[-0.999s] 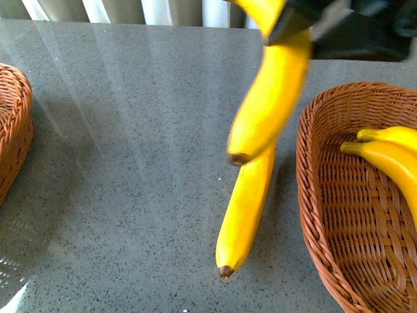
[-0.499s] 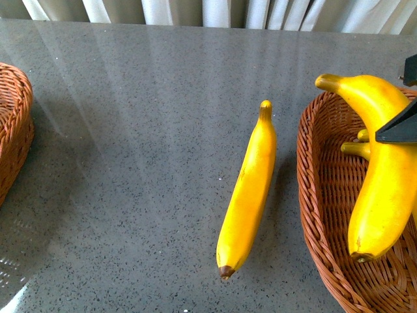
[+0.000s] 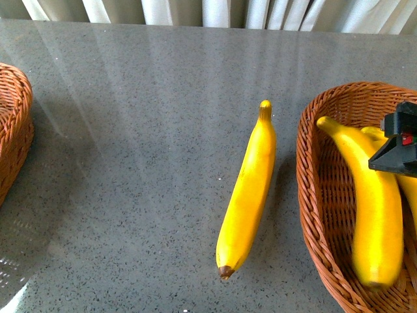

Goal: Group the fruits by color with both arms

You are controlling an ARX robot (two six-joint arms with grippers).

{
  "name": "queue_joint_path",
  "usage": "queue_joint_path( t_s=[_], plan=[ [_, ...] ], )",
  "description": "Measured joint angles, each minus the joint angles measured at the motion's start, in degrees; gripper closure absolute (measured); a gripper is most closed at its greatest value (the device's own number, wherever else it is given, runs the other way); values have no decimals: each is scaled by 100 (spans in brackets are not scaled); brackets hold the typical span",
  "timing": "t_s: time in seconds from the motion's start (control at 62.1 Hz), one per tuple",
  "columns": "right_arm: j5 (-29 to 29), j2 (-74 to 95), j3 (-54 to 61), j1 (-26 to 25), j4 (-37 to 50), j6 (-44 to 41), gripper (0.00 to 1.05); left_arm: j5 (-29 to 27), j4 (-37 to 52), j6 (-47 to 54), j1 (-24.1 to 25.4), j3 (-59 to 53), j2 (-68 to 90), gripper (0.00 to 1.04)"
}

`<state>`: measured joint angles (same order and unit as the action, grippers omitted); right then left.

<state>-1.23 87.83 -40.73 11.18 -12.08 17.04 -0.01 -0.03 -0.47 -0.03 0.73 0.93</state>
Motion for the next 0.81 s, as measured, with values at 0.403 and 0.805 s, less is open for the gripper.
queue_joint_path(
  t_s=[0.403,0.805],
  plan=[
    [245,-551,173,1008,1862,-2264,9,0,0,0,0,0,0,9],
    [181,984,-87,1606,3200,-2745,9,2,0,0,0,0,0,9]
  ],
)
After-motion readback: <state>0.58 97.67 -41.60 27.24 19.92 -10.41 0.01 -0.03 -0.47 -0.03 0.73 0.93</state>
